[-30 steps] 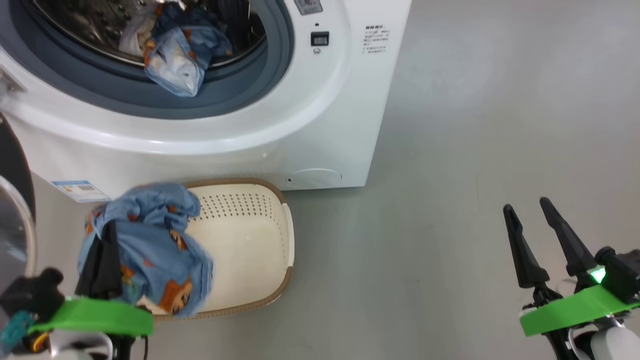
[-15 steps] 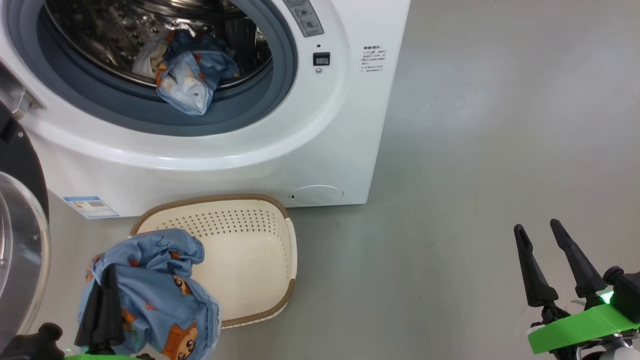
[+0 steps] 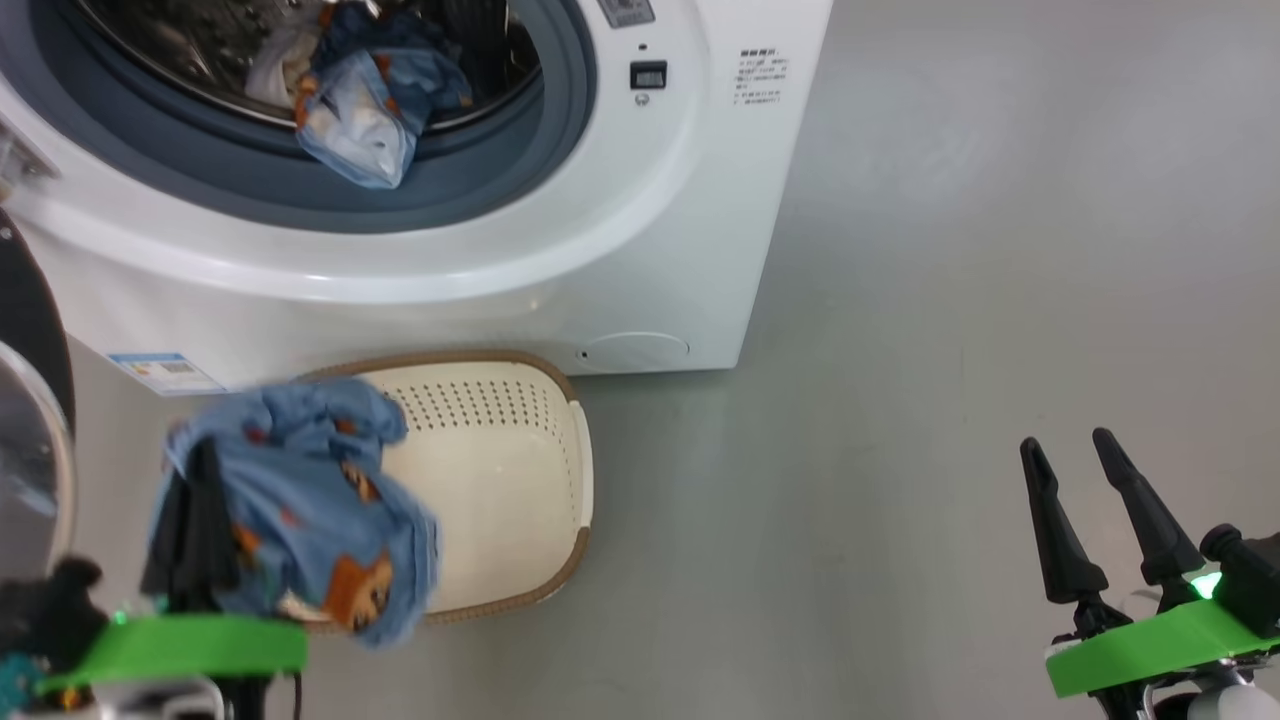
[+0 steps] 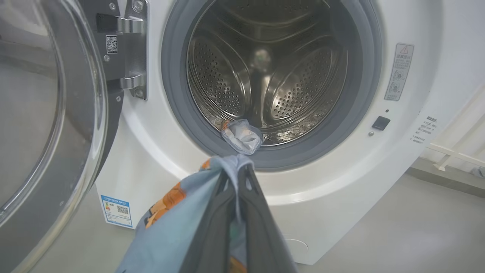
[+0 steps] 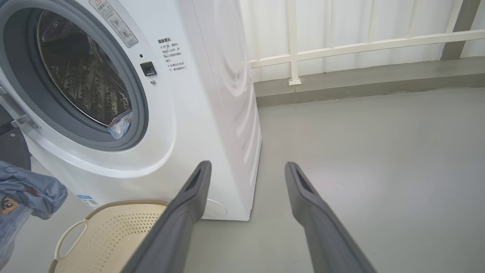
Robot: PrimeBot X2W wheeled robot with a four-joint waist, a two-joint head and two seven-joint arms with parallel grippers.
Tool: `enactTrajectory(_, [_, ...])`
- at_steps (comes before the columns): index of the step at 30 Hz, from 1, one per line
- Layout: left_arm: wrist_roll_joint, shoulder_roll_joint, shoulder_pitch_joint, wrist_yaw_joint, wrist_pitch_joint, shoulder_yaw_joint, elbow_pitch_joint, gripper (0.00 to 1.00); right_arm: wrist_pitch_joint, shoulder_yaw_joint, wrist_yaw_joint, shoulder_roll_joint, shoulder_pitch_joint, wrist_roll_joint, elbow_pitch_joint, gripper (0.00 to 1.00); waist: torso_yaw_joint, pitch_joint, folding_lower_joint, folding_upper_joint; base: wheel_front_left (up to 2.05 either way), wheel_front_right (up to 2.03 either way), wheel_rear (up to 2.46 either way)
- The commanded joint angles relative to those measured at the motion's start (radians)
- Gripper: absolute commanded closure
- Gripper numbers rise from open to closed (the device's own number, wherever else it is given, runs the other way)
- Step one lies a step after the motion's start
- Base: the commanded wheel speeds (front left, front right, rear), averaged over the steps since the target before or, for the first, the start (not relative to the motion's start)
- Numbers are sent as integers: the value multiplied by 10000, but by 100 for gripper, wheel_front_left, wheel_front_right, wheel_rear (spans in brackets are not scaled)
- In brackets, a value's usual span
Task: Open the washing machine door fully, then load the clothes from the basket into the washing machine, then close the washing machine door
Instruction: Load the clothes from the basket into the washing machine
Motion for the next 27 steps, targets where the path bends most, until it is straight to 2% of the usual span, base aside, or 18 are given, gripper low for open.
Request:
enactTrajectory(1, [-60, 276, -536, -15, -64, 344, -170, 100, -48, 207, 100, -109, -238, -24, -282, 0, -36, 272, 0, 0, 0, 0, 0])
enactTrajectory(13, [-241, 978, -4772, -15, -64, 363, 1180, 100, -48, 324, 100, 70, -1158, -9, -462, 0, -376, 1721, 0, 0, 0, 0, 0])
enactTrajectory(22, [-149, 1772, -8080, -15, -65, 166, 3773, 100, -48, 601, 100, 316, -1816, 26, -517, 0, -921, 2641, 0, 0, 0, 0, 0])
enactTrajectory(27, [390, 2227, -9373, -15, -65, -157, 5539, 100, -48, 702, 100, 436, -2052, 53, -480, 0, -1221, 2964, 0, 0, 0, 0, 0])
